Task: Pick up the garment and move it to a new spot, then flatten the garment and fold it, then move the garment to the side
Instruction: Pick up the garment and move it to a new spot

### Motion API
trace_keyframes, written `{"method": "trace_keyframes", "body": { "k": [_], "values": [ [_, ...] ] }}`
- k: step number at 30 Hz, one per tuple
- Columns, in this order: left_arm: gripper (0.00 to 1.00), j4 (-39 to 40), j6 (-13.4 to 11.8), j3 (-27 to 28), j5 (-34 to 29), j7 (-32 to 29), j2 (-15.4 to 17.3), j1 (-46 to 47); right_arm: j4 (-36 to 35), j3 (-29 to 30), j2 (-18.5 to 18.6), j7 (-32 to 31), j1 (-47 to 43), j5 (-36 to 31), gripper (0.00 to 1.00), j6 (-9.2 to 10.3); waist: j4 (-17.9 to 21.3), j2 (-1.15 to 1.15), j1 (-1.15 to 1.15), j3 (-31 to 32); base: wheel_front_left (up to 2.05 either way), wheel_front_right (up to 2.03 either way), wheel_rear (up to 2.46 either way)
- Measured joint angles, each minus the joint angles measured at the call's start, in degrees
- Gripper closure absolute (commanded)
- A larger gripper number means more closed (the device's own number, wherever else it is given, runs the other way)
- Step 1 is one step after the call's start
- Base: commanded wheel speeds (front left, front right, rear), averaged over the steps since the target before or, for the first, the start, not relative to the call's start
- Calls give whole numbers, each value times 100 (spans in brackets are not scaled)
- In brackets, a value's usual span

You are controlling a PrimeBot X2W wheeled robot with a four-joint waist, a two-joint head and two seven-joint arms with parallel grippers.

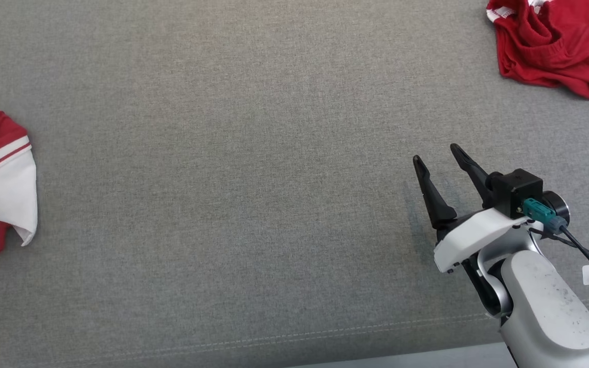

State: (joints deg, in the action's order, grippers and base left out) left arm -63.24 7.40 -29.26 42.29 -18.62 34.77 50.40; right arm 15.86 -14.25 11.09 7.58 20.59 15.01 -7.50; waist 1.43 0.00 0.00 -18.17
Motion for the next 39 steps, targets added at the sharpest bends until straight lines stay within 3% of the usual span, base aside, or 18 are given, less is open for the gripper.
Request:
{"method": "trace_keyframes", "body": {
  "k": [12, 21, 28, 39],
  "values": [
    [100, 758, -1, -292, 353, 795, 52, 242, 186, -49, -107, 99, 0, 66, 0, 0, -76, 0, 0, 253, 0, 0, 0],
    [100, 1684, -1, -889, 408, 1161, 164, 490, 421, -37, -209, 281, 32, 155, 0, 0, 1, 0, 0, 452, 0, 0, 0],
    [100, 2408, -1, -1389, 254, 1277, 243, 769, 601, -2, -309, 414, 71, 204, 0, 0, 156, 0, 0, 532, 0, 0, 0],
    [100, 3254, -1, -1928, 143, 1218, 70, 929, 853, 19, -443, 592, 187, 269, 0, 0, 519, 0, 0, 585, 0, 0, 0]
  ]
}}
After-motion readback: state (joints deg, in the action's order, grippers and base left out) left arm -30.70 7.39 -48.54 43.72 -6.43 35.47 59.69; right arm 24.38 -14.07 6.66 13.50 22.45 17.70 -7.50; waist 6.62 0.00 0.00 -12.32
